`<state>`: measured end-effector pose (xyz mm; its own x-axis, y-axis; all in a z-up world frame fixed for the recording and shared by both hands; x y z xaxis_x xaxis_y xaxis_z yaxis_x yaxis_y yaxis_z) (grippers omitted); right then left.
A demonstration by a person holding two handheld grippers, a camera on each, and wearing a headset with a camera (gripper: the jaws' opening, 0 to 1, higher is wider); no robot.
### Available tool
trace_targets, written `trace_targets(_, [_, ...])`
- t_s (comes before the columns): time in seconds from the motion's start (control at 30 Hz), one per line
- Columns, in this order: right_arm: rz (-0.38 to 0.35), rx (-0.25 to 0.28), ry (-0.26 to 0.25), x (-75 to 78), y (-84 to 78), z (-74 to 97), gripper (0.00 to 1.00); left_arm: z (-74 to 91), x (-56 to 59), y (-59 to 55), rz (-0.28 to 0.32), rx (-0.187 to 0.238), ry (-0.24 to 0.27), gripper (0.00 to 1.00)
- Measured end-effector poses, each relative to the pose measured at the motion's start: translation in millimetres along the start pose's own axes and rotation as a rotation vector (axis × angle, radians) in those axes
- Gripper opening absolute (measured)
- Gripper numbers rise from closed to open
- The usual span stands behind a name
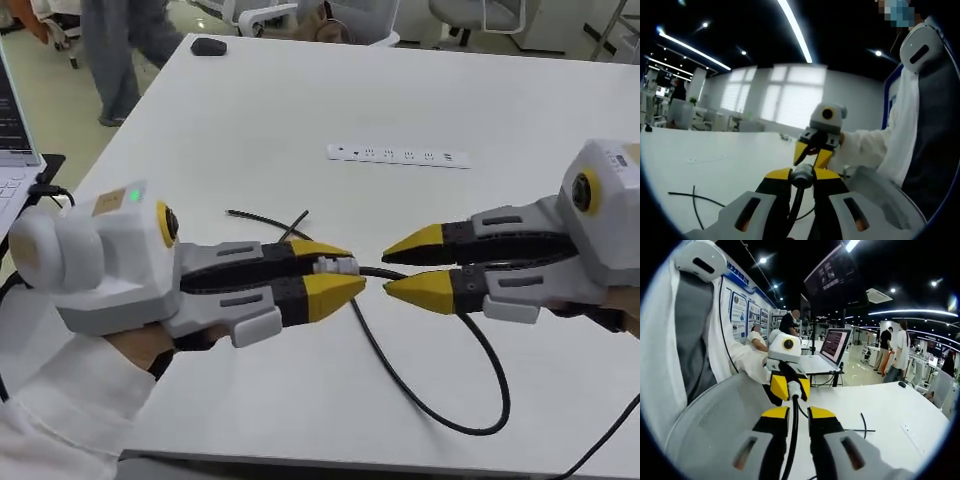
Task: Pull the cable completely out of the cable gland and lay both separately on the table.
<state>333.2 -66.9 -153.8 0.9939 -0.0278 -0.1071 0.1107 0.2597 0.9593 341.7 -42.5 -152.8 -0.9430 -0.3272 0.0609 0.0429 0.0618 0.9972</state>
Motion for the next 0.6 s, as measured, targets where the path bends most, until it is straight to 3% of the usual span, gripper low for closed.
trace_targets(0.6, [-0.015, -0.004, 0.025, -2.4, -4.1, -3.3, 0.04, -0.4, 0.4, -0.8, 0.0, -0.003, -0.006, 0.17])
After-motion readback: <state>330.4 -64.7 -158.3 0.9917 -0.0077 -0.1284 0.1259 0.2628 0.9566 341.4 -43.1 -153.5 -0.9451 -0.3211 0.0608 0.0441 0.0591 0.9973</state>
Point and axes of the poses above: the centre of the closed fingertips' face, and the gripper's own axes: z roughly backward along the fingers, x roughly to its right, y roughly out of its top, the point moved 1 cm from there along z, roughly backward along the fingers, and after that the axes turned 10 degrees about -z, right-handed, at the moved point
